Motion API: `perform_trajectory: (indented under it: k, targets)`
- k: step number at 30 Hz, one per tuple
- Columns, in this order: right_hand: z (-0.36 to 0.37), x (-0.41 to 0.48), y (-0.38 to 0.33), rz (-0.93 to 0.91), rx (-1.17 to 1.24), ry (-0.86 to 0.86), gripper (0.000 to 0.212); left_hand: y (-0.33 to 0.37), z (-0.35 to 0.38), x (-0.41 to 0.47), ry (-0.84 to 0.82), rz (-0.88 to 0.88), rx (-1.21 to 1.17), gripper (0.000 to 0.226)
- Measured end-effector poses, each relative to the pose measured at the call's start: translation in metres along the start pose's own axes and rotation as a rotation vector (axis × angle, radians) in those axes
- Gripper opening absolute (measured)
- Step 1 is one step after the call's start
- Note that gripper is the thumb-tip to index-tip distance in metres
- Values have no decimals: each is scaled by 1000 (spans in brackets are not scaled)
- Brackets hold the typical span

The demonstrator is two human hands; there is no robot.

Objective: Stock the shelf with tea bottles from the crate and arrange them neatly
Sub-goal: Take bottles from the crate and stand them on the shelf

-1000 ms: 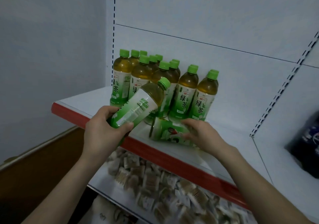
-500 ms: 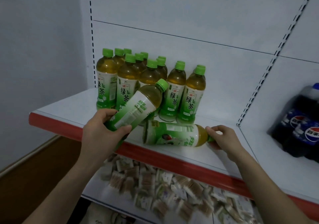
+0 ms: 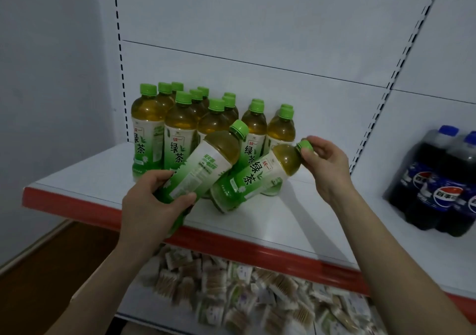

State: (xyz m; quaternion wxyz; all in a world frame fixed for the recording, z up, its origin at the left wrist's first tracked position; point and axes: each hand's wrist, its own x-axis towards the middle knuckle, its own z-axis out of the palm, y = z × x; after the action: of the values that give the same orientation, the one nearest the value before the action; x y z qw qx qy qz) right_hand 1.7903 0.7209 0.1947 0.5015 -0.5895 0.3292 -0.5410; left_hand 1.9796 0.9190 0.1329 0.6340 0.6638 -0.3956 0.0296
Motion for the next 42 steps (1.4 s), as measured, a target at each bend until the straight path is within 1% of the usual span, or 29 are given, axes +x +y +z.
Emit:
perform_trajectory:
  k: [3, 6, 11, 14, 16, 19, 21, 22, 24, 26, 28, 34, 38, 42]
  targets:
    - [15, 6, -22, -145, -91, -108, 28, 0, -1, 0, 4, 2, -20, 45]
    - [32, 12, -32, -223, -160, -203, 28, -3, -2, 0, 12, -12, -26, 46]
    - [52, 10, -28, -233, -157, -298, 37, -8, -10, -3, 43, -29, -30, 46]
    - [61, 1, -24, -264, -242, -358, 31, -9, -14, -4, 51, -30, -37, 44]
    - [60, -5, -22, -249, -267, -354, 36, -10, -16, -4, 59, -36, -38, 44]
    - [48, -17, -9, -155, -244, -313, 65, -10, -18, -6, 70, -40, -55, 42]
    - [41, -31, 8, -132, -307, -340, 74, -10, -19, -7, 82, -53, -83, 41]
    - [40, -36, 18, -142, -372, -357, 72, -10, -19, -7, 85, -56, -90, 41]
    - [42, -41, 36, -178, -479, -332, 64, -10, -19, -8, 84, -61, -91, 40]
    - [46, -39, 42, -209, -495, -305, 52, -11, -19, -7, 86, -61, -102, 40]
    - [51, -33, 45, -218, -480, -316, 46, -12, -20, -7, 90, -59, -109, 39]
    - [63, -16, 51, -210, -470, -309, 47, -15, -23, -8, 101, -63, -119, 40]
    - [67, -6, 55, -188, -477, -294, 51, -17, -24, -10, 82, -66, -114, 40]
    - [65, -9, 54, -148, -486, -313, 55, -17, -21, -12, 59, -100, -159, 41]
